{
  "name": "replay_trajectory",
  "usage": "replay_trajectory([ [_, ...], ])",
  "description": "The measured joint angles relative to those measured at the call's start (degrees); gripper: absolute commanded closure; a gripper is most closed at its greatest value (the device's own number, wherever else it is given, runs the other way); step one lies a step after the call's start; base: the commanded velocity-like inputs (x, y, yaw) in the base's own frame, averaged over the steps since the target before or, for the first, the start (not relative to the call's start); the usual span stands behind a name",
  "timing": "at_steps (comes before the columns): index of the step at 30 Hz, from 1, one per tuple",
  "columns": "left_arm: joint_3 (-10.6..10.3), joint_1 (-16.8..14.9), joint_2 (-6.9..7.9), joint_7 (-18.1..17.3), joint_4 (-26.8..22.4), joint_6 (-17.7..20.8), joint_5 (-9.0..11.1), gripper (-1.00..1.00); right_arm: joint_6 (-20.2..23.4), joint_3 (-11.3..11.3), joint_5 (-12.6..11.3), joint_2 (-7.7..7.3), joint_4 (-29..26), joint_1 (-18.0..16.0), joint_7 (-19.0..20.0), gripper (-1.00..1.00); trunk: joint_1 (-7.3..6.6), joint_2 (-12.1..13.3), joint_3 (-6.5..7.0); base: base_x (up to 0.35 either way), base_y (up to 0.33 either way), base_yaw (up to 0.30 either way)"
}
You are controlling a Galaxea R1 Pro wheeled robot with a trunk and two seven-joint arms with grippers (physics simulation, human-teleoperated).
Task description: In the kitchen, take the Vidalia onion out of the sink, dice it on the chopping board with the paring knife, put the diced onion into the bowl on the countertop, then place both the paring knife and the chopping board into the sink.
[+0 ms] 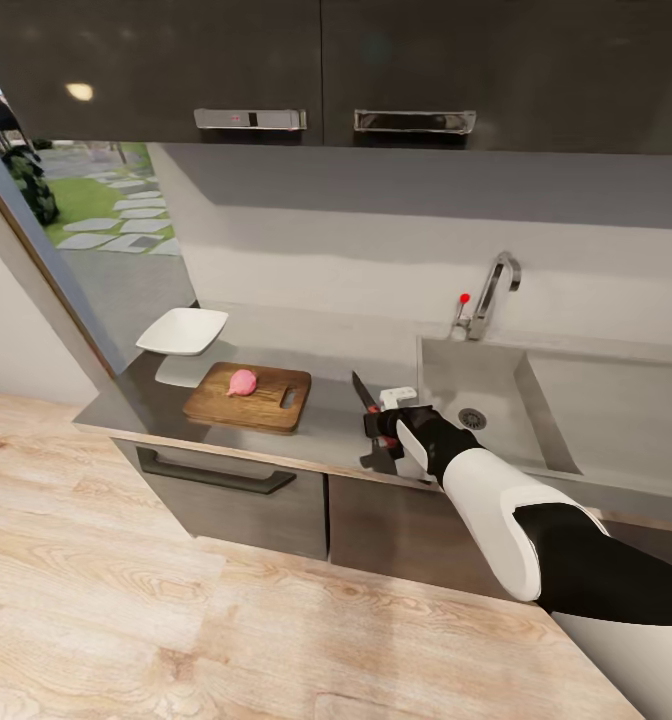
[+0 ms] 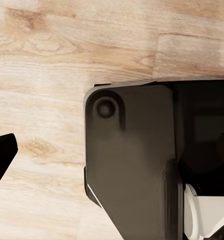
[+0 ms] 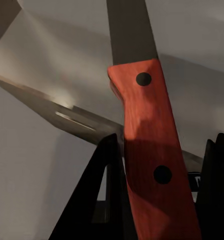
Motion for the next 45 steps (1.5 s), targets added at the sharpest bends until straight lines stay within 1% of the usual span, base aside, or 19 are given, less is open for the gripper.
replay_trajectory([
  [6,0.0,0.0,-0.02,0.0,0.0,0.0,0.0,-1.00,0.2,-0.2,-0.4,0.00,0.6,0.1,-0.1,1.00,0.01,0.0,0.43,0.000,0.000,0.000],
  [22,0.0,0.0,-0.02,0.0,0.1,0.0,0.0,-1.00,0.2,-0.2,-0.4,0.00,0.6,0.0,-0.2,1.00,0.01,0.0,1.86,-0.001,0.000,0.000],
  [35,0.0,0.0,-0.02,0.0,0.1,0.0,0.0,-1.00,0.2,-0.2,-0.4,0.00,0.6,0.0,-0.3,1.00,0.02,0.0,3.03,-0.167,0.109,0.000],
  [45,0.0,0.0,0.02,0.0,0.1,0.0,0.0,-1.00,0.1,-0.2,-0.4,0.00,0.6,0.0,-0.3,1.00,0.01,0.0,3.93,-0.020,0.020,0.000],
])
